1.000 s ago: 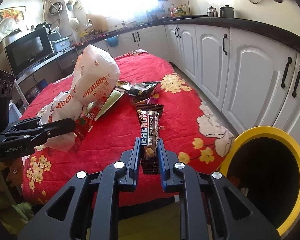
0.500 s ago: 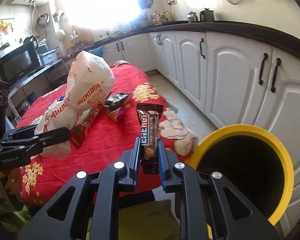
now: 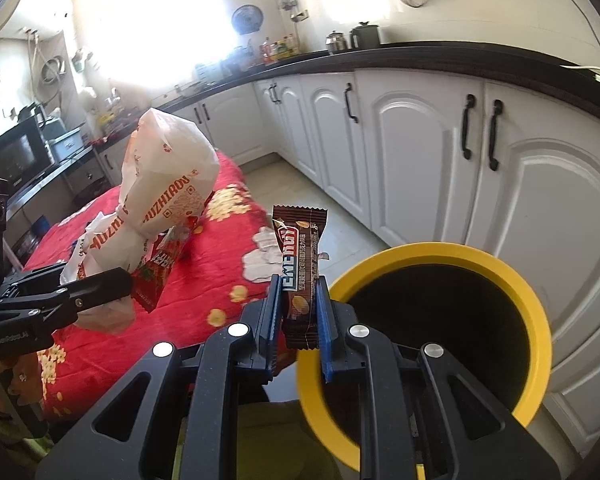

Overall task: Collect trash
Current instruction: 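Carry the white bag and chocolate bar over the yellow bin with both tools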

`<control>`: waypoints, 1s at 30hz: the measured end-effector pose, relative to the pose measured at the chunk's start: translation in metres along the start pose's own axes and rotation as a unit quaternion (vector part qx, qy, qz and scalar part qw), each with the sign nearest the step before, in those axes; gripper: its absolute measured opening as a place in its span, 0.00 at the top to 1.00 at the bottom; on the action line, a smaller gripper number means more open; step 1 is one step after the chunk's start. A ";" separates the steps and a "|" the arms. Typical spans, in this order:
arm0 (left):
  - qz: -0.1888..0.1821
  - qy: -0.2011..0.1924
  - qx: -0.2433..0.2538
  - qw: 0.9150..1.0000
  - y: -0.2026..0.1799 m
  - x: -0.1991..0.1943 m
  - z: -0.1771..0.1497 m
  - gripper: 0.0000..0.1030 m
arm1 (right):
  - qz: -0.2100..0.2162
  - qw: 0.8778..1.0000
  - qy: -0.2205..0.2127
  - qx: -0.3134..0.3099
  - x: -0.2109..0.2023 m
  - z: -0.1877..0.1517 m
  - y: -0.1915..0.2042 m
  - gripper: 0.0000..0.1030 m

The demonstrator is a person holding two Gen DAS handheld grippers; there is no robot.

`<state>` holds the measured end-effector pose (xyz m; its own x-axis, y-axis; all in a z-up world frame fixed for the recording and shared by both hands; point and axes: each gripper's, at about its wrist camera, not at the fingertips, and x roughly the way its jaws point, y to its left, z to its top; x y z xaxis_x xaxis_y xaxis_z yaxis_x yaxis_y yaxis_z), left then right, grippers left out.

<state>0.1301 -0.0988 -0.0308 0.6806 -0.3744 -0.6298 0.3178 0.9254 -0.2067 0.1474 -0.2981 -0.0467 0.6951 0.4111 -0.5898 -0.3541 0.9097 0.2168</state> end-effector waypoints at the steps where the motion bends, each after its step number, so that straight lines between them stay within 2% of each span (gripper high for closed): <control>1: -0.002 0.000 0.001 1.000 -0.002 0.002 0.001 0.68 | -0.004 1.000 -0.002 0.003 -0.001 -0.001 -0.003 0.85; 13: -0.019 0.009 0.021 1.000 -0.030 0.022 0.007 0.67 | -0.039 0.999 -0.013 0.036 -0.013 -0.009 -0.038 0.85; 30: -0.050 0.048 0.039 0.997 -0.069 0.075 0.009 0.67 | -0.084 0.994 -0.010 0.075 -0.015 -0.025 -0.080 0.84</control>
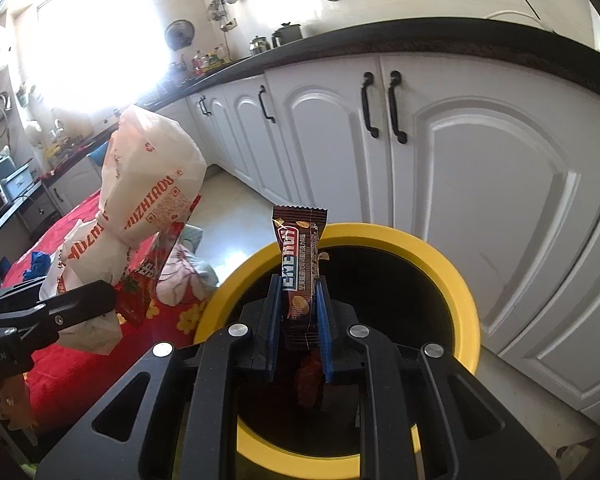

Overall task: Collect trash
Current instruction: 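Carry the white bag and chocolate bar over the yellow bin with both tools, then open both tools to drop the white bag and chocolate bar into the bin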

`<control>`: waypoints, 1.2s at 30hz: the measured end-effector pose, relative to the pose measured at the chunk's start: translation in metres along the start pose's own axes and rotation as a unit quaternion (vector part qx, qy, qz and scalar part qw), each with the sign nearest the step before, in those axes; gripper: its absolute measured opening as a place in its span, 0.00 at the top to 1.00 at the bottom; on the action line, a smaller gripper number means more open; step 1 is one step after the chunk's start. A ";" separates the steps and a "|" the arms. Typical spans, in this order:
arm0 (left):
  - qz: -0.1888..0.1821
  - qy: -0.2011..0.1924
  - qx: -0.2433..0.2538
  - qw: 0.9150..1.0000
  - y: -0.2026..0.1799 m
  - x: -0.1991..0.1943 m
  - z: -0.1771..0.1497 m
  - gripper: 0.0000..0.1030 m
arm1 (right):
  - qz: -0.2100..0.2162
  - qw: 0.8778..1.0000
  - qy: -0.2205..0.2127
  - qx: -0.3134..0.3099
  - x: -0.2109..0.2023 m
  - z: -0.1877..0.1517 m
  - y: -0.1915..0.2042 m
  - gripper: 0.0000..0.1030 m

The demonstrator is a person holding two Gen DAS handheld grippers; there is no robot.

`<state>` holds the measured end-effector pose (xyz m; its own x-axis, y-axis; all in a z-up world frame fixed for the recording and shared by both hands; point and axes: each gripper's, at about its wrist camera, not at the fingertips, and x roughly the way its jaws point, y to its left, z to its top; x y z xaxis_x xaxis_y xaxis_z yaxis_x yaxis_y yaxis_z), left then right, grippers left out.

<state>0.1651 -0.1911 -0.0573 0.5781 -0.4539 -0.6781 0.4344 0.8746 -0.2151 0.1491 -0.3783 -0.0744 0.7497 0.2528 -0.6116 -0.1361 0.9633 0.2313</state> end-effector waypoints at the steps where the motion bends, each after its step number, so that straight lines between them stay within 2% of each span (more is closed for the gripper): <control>1: 0.000 0.002 0.001 1.000 -0.001 0.003 0.000 0.67 | -0.002 1.000 0.001 0.004 0.001 -0.001 -0.003 0.84; 13: -0.004 0.042 -0.001 0.999 -0.008 0.041 -0.002 0.66 | -0.021 0.998 0.026 0.054 0.014 -0.018 -0.042 0.84; 22: -0.006 0.060 -0.002 0.998 -0.008 0.059 -0.010 0.64 | -0.019 0.996 0.036 0.075 0.022 -0.022 -0.054 0.82; 27: -0.003 0.061 -0.006 0.998 -0.005 0.063 -0.008 0.57 | -0.020 0.996 0.034 0.085 0.021 -0.023 -0.058 0.81; 29: -0.004 0.062 -0.010 0.998 -0.003 0.064 -0.008 0.56 | -0.021 0.995 0.033 0.090 0.021 -0.022 -0.060 0.71; 31: -0.001 0.062 -0.011 0.998 -0.002 0.064 -0.009 0.51 | -0.022 0.995 0.032 0.097 0.020 -0.022 -0.062 0.65; 33: -0.001 0.059 -0.014 0.998 0.000 0.063 -0.010 0.42 | -0.025 0.994 0.031 0.097 0.020 -0.022 -0.062 0.65; 36: -0.001 0.052 -0.016 0.999 0.001 0.059 -0.009 0.32 | -0.027 0.994 0.026 0.101 0.018 -0.021 -0.063 0.57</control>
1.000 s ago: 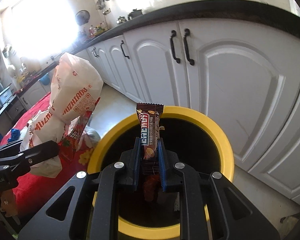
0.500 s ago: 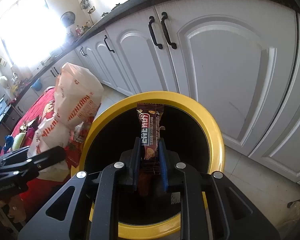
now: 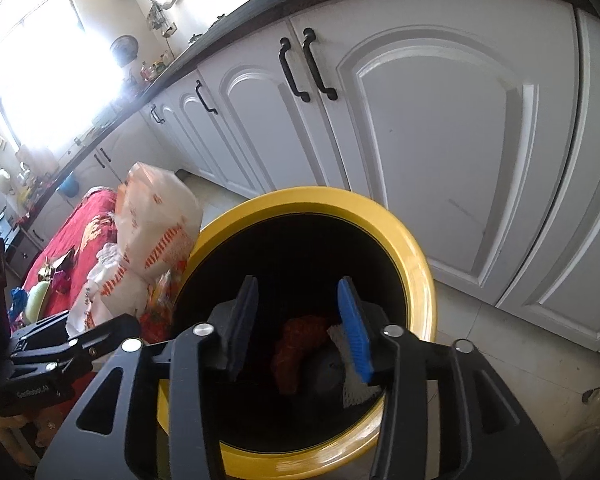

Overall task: Collect trash
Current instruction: 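Open both tools to drop the white bag and chocolate bar into the bin, then move both tools back over the table toward the blue-wrapped item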

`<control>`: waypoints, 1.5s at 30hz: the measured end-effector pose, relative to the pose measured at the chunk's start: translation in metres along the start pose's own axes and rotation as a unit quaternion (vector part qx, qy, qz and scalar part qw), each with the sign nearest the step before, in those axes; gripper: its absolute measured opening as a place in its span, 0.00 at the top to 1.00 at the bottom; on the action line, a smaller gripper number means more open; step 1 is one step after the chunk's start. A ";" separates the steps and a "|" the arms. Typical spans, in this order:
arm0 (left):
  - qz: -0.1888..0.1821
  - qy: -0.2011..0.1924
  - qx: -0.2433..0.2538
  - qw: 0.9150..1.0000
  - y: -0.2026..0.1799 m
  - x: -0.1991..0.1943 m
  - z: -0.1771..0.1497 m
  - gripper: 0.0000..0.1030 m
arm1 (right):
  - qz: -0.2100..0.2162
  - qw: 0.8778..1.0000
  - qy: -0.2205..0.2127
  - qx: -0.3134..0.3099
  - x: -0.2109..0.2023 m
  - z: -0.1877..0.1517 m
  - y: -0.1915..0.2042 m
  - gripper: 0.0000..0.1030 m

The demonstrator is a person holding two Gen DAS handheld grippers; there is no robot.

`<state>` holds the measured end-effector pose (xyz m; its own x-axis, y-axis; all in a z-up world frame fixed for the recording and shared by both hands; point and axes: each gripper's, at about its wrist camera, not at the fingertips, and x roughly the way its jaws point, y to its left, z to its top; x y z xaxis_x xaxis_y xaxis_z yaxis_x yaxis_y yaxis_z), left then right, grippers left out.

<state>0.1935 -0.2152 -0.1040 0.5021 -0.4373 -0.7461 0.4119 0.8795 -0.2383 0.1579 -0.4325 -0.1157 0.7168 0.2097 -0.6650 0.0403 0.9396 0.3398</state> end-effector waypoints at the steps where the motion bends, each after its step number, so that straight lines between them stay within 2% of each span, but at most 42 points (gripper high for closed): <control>1: 0.000 -0.002 0.000 1.000 0.000 -0.001 0.000 0.30 | 0.000 1.000 -0.002 0.002 -0.001 0.001 0.000 0.54; 4: 0.003 -0.007 -0.004 1.000 0.004 -0.005 0.001 0.25 | -0.001 1.000 -0.011 0.005 -0.005 0.004 -0.001 0.49; 6: 0.004 -0.011 -0.008 1.000 0.006 -0.009 0.001 0.16 | -0.003 1.000 -0.018 0.010 -0.008 0.005 -0.002 0.42; 8: 0.006 -0.016 -0.012 1.000 0.009 -0.013 0.001 0.11 | -0.003 1.000 -0.021 0.011 -0.011 0.006 -0.002 0.39; 16: 0.028 -0.037 -0.020 0.999 0.019 -0.034 -0.001 0.11 | -0.003 1.000 -0.027 0.004 -0.015 0.009 0.006 0.34; 19: 0.036 -0.048 -0.023 0.998 0.022 -0.046 -0.002 0.11 | -0.003 0.999 -0.033 0.000 -0.020 0.010 0.011 0.25; 32: 0.072 -0.098 -0.044 0.992 0.047 -0.098 -0.006 0.11 | 0.016 0.997 -0.054 -0.056 -0.037 0.015 0.058 0.24; 45: 0.107 -0.144 -0.063 0.982 0.072 -0.148 -0.014 0.11 | 0.041 0.992 -0.064 -0.104 -0.050 0.015 0.106 0.21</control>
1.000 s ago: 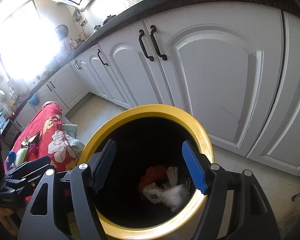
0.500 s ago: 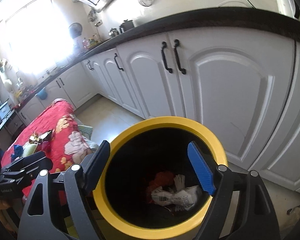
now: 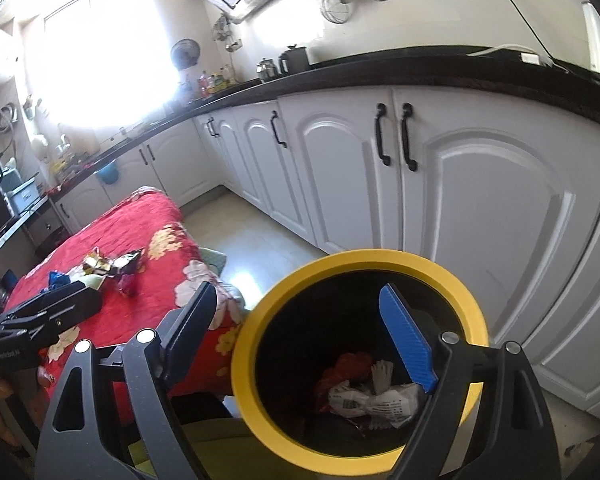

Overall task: Collect trash
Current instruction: 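Move both tools back over the table toward the blue-wrapped item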

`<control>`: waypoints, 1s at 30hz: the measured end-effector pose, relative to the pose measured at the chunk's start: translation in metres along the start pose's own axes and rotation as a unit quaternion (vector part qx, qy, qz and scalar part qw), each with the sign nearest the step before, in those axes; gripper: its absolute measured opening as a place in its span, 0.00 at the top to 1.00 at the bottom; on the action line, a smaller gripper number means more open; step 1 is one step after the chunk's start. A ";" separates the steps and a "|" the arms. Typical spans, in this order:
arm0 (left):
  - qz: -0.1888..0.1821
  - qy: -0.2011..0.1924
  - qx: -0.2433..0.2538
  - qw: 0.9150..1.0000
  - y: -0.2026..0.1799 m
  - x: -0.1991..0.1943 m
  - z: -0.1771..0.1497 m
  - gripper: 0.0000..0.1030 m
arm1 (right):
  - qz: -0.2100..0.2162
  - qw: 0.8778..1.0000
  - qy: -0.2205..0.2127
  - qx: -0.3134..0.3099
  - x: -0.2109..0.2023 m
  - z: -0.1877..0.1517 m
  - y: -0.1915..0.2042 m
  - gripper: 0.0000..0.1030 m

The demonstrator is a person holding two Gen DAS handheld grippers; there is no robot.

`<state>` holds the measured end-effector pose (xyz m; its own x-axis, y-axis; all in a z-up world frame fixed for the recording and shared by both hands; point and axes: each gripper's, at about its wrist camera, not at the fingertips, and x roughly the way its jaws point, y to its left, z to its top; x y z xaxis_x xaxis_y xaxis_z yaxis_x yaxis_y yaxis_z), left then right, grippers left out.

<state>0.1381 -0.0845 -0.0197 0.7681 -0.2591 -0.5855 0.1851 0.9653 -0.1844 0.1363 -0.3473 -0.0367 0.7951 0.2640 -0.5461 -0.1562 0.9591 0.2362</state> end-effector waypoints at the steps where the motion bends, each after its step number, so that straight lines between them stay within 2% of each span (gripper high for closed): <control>1: 0.003 -0.005 -0.003 1.000 0.004 -0.004 0.001 0.11 | 0.002 1.000 -0.001 -0.003 -0.001 0.001 0.003 0.21; 30: 0.069 -0.075 -0.057 0.993 0.078 -0.066 0.013 0.11 | 0.089 0.990 -0.010 -0.106 -0.015 0.006 0.109 0.16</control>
<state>0.1098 0.0078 0.0143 0.8652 -0.1092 -0.4893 0.0081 0.9789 -0.2042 0.1110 -0.2475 0.0014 0.7549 0.4316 -0.4938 -0.4138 0.8976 0.1520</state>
